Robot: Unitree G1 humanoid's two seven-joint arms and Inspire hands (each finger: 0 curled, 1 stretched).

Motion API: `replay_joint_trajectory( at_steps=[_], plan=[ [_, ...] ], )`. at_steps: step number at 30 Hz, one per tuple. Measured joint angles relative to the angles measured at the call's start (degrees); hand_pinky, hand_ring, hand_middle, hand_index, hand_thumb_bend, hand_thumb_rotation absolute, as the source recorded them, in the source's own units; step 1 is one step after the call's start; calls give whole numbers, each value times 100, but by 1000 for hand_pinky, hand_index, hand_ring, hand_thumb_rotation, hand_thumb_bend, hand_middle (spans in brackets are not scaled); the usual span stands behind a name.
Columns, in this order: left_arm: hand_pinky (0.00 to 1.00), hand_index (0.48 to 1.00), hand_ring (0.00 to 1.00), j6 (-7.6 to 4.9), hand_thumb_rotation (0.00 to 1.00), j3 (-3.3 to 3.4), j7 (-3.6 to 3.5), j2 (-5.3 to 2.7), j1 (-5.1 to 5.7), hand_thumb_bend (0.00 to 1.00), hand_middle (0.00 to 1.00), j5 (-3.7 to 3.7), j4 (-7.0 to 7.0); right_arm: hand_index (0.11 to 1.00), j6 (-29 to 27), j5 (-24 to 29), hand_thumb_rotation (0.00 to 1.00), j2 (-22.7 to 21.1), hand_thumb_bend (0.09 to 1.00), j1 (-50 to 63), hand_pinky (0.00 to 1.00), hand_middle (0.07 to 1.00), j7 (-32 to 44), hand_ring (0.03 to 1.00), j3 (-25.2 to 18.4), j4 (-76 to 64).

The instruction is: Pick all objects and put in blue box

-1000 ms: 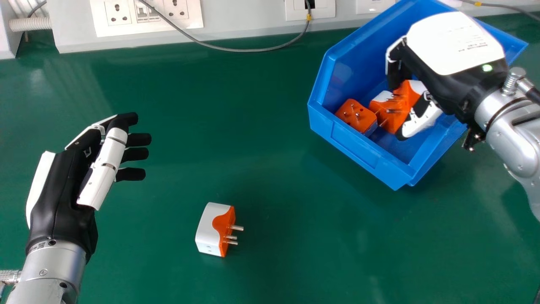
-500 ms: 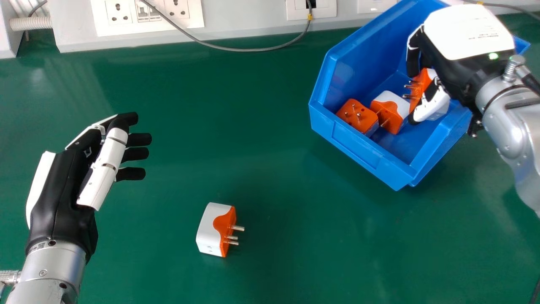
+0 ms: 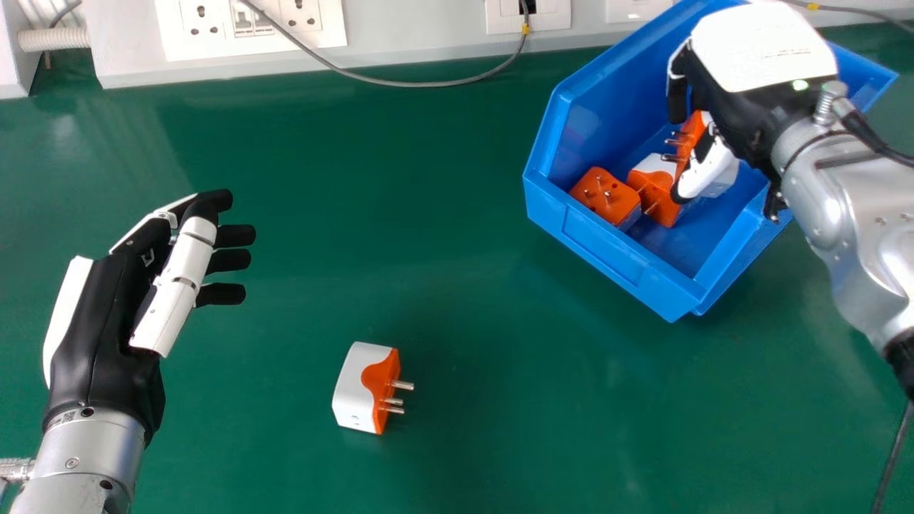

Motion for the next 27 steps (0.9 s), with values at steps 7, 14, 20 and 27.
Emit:
replay_joint_trajectory(
  at_steps=[7, 14, 20, 27],
  plan=[
    [626, 771, 715, 2, 739, -4, 16, -4, 20, 294, 709, 3, -47, 480, 112, -176, 0, 12, 512, -300, 107, 491, -66, 420, 308, 470],
    [627, 776, 716, 1, 738, 1, 9, -3, 58, 299, 711, -1, -71, 483, 147, -198, 0, -1, 514, -375, 108, 488, -134, 420, 394, 599],
    [623, 779, 713, 70, 726, 23, -1, -4, 108, 288, 711, -82, -119, 483, 157, -200, 0, -33, 515, -386, 115, 485, -133, 422, 410, 625],
    [616, 782, 706, 227, 713, 53, 4, -4, 144, 273, 711, -182, -231, 483, 242, -215, 0, -87, 515, -453, 123, 485, -147, 422, 445, 759]
  ],
)
